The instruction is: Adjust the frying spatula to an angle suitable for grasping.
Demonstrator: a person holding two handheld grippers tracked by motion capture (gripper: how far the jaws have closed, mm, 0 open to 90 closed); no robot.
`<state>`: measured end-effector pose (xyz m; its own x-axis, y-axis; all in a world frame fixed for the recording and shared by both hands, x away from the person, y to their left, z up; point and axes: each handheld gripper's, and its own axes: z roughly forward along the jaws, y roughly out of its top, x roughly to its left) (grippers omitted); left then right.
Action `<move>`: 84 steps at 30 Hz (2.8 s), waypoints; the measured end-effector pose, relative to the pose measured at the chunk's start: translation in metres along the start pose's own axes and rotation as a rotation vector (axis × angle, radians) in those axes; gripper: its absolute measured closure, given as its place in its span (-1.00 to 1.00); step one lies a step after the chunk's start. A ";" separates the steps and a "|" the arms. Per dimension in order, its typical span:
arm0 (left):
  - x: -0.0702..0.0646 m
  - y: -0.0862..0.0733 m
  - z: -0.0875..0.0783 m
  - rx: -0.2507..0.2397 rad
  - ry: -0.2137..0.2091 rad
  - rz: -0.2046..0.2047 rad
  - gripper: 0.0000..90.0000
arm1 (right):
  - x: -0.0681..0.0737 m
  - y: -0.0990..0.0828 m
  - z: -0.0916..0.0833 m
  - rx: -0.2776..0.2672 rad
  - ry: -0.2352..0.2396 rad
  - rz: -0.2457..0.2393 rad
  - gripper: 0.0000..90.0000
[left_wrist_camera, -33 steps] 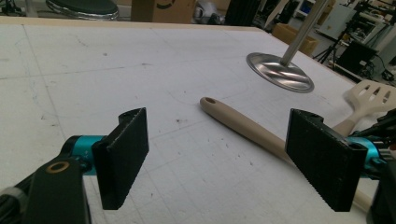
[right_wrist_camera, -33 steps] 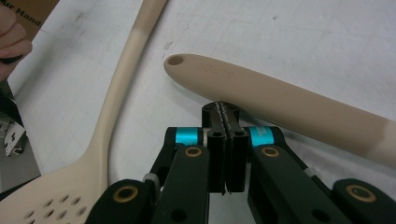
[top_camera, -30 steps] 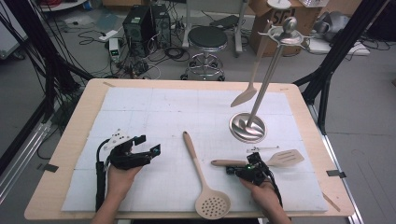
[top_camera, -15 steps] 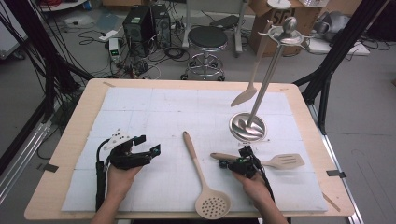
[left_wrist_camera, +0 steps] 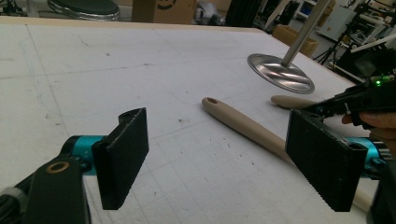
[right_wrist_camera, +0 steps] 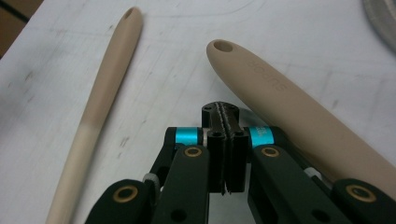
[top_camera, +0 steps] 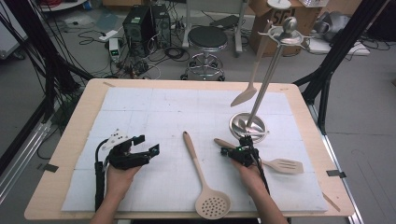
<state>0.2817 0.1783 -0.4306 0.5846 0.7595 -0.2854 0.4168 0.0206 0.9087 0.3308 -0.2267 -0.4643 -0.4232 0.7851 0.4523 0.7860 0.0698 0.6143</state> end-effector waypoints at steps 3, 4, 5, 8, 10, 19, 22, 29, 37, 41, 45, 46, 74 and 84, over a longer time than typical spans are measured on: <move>0.000 0.000 0.000 0.002 0.000 -0.002 -0.51 | -0.004 0.001 0.000 -0.008 0.000 0.014 1.00; 0.000 0.000 0.000 -0.001 -0.001 -0.002 -0.51 | -0.005 0.002 -0.001 -0.014 -0.004 0.012 1.00; 0.001 0.000 0.000 0.000 -0.001 -0.003 -0.51 | -0.006 0.002 -0.001 -0.018 -0.018 0.015 1.00; 0.000 0.000 0.000 0.002 -0.001 -0.002 -0.51 | -0.012 0.004 -0.003 -0.036 -0.030 0.038 1.00; 0.000 0.000 0.000 0.001 -0.001 -0.003 -0.51 | -0.016 0.004 -0.005 -0.050 -0.046 0.053 1.00; 0.001 -0.001 -0.001 0.004 0.001 -0.003 -0.51 | -0.024 0.004 -0.021 -0.055 -0.089 0.065 1.00; 0.001 -0.001 0.000 0.004 0.000 -0.003 -0.51 | -0.031 0.004 -0.034 -0.083 -0.084 0.070 1.00; 0.000 -0.001 0.001 0.010 -0.001 0.001 -0.51 | -0.048 0.004 -0.066 -0.121 -0.110 0.102 1.00; 0.000 -0.001 0.002 0.016 0.000 0.003 -0.51 | -0.049 0.005 -0.081 -0.144 -0.061 0.143 1.00; -0.001 -0.002 0.002 0.016 0.001 0.002 -0.51 | -0.040 0.016 -0.090 -0.143 -0.095 0.080 1.00; -0.001 -0.002 0.002 0.016 0.000 0.001 -0.51 | -0.045 0.029 -0.096 -0.142 -0.116 0.071 1.00; -0.001 -0.002 0.002 0.015 0.000 0.001 -0.51 | -0.048 0.033 -0.095 -0.129 -0.115 0.077 1.00; 0.000 -0.002 0.001 0.011 0.001 -0.003 -0.51 | -0.064 0.033 -0.050 0.194 -0.208 0.055 1.00; -0.001 -0.002 0.001 0.009 -0.002 0.000 -0.51 | -0.062 0.025 -0.058 0.213 -0.199 0.053 1.00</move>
<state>0.2812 0.1770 -0.4323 0.5856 0.7584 -0.2861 0.4235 0.0147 0.9058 0.3503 -0.3093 -0.4395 -0.2986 0.8950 0.3313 0.8904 0.1363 0.4343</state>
